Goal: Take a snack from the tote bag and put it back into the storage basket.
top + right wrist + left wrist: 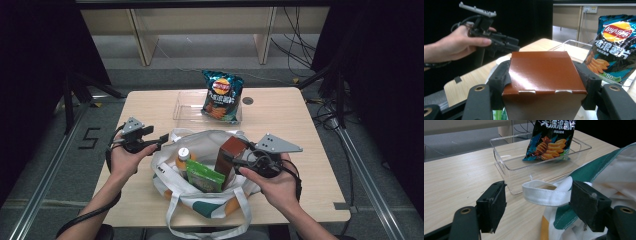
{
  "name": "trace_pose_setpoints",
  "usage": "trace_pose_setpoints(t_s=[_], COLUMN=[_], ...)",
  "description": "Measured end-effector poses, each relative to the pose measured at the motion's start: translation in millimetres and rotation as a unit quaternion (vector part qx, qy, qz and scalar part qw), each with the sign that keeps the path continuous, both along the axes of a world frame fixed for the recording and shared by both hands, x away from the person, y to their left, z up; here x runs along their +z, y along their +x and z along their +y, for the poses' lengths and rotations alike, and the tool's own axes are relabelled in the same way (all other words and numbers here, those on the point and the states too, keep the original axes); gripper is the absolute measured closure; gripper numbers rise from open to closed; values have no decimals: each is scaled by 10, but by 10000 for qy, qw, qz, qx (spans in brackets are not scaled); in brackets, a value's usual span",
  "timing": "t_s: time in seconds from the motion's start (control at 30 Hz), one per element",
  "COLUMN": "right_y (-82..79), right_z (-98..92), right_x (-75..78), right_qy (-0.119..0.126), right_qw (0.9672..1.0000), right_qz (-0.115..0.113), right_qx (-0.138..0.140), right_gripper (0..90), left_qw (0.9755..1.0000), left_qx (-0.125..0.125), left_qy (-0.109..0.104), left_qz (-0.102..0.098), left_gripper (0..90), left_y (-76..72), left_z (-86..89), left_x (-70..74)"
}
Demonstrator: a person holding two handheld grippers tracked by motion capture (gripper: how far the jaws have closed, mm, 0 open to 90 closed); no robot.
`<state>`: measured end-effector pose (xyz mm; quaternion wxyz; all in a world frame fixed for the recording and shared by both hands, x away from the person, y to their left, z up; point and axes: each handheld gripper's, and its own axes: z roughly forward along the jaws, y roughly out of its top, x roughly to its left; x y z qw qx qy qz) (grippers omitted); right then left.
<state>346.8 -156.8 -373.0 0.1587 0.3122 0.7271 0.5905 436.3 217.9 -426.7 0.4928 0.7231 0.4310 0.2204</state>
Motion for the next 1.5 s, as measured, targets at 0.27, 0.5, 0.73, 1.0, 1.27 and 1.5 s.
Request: trace_pose_setpoints(t_s=[0.27,0.5,0.73,1.0,1.27,1.5], right_y=[30,64,102,148,182,218], right_z=[-50,-83,-102,-115,-115,-138], right_x=[153,251,323,441,536,622], right_qy=[111,125,165,124,200,183], right_qw=[9998,9995,9993,9979,9979,9973], right_qz=[-124,-242,-284,-558,-545,-601], right_qx=[-47,-146,-203,-290,-278,-377], right_gripper=[394,394,394,394,394,395], left_qw=[10000,10000,10000,10000,10000,10000], left_qx=[-21,15,29,16,15,15], left_qy=[-4,3,5,13,13,6], left_qz=[-45,-33,-33,-42,-47,-37], left_gripper=[281,281,281,282,282,282], left_y=[-3,-2,3,5,6,6], left_z=[-7,-8,0,-4,-4,-8], left_x=[14,12,14,17,19,14])
